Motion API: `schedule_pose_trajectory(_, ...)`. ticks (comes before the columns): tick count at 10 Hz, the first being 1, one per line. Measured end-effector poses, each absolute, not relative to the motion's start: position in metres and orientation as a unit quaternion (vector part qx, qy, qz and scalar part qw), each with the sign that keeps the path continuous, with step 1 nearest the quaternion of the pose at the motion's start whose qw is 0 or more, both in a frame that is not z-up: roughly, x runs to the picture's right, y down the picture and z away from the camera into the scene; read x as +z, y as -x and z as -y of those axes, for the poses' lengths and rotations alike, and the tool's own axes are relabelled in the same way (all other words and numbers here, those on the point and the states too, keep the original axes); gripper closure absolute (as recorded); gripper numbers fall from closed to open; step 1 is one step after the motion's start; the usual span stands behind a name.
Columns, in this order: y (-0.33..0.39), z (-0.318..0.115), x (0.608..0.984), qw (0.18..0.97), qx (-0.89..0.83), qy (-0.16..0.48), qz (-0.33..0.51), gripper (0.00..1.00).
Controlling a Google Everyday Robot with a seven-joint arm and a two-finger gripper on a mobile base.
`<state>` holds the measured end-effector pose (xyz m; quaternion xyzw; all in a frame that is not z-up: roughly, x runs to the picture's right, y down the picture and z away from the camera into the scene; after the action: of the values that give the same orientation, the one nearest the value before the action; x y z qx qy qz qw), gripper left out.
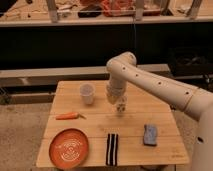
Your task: Knock the bottle over
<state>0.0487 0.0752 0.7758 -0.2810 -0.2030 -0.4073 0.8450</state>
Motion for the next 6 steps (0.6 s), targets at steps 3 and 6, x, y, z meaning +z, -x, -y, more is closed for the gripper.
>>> schedule_pose_trajectory(3,-0.097,-0.079,0.767,0.898,-0.291,0.313,0.104,0.97)
schedule_pose_trajectory(6,-0.162,-0.081,0.749,0.938,-0.148,0.314,-0.019,0.97)
